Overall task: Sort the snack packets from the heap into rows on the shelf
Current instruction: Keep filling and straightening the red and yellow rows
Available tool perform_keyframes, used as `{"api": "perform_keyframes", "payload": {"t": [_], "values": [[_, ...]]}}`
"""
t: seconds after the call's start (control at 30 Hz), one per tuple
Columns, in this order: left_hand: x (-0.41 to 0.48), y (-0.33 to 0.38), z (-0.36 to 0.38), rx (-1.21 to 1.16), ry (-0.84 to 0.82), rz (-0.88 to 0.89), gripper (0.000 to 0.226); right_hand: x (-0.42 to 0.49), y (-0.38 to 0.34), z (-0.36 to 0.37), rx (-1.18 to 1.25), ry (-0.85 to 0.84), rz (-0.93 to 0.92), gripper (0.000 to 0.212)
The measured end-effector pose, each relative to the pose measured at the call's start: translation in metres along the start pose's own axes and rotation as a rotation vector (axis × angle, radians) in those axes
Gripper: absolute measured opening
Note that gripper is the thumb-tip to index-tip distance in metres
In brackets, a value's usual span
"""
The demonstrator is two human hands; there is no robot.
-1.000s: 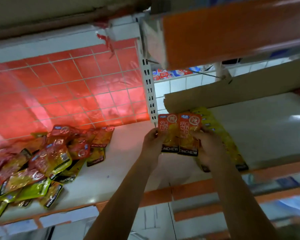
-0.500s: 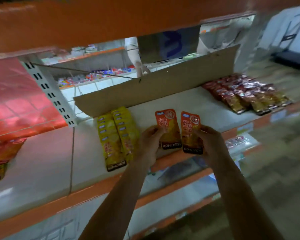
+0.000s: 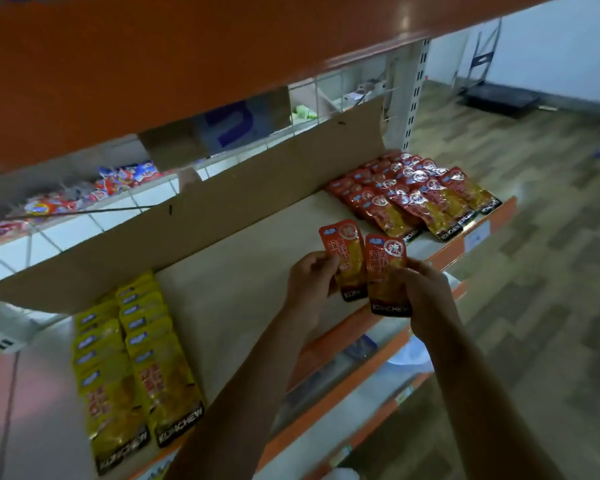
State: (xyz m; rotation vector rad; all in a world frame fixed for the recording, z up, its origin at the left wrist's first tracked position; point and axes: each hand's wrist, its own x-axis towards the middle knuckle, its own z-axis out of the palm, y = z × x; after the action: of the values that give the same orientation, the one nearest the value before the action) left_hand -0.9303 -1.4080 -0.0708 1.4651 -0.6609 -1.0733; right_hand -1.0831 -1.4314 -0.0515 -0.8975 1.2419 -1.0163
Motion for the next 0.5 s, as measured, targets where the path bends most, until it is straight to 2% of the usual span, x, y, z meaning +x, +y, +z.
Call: {"api": "perform_keyframes", "payload": {"t": [0.23, 0.5], "values": [[0.042, 0.003, 0.046, 0.053, 0.000, -0.074, 0.004, 0.054, -0.020, -0.025, 0.087, 0.124, -0.053, 0.022], [0.075, 0.002, 0.089, 0.345, 0.083, 0.002, 0.007, 0.124, -0.052, -0.044, 0.056, 0.046, -0.070, 0.028]]}}
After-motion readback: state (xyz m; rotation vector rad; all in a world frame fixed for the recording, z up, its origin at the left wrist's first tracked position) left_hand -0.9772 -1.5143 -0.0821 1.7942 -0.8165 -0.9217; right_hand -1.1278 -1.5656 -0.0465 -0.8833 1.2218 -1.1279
